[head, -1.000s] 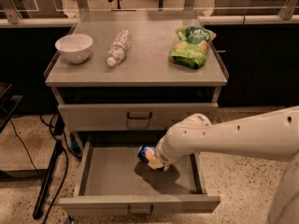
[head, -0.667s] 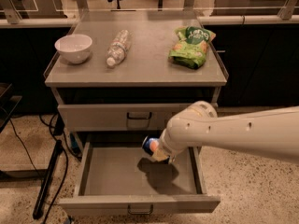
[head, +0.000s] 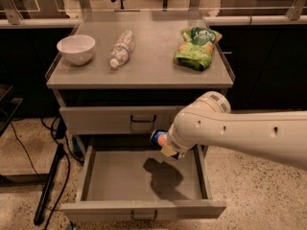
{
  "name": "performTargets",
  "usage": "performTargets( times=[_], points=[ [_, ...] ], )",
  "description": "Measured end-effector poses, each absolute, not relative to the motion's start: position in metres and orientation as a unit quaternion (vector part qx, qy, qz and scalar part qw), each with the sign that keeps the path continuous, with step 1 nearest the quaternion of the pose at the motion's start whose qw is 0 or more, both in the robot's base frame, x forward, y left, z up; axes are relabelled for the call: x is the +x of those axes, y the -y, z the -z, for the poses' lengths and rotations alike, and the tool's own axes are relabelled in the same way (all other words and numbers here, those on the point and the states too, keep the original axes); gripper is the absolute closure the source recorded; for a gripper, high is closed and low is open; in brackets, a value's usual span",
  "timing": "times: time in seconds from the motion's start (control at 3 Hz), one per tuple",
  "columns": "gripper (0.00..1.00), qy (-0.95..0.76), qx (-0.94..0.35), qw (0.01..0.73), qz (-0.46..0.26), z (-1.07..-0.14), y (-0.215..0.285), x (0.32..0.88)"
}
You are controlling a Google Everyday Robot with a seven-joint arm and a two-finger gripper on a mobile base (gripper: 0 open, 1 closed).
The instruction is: Pick pepsi can from middle drawer and place on counter
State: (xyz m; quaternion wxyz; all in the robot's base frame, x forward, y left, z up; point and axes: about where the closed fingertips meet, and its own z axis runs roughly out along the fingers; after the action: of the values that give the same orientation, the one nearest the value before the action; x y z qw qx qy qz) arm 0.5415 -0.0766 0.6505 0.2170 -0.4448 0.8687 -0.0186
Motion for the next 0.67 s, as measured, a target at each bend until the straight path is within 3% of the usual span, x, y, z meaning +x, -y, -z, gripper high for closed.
performTargets(
  times=[0.67],
  points=[
    [1.0,-0.848,-0.455,0.268,0.045,-0.718,0.082,0.562]
  ],
)
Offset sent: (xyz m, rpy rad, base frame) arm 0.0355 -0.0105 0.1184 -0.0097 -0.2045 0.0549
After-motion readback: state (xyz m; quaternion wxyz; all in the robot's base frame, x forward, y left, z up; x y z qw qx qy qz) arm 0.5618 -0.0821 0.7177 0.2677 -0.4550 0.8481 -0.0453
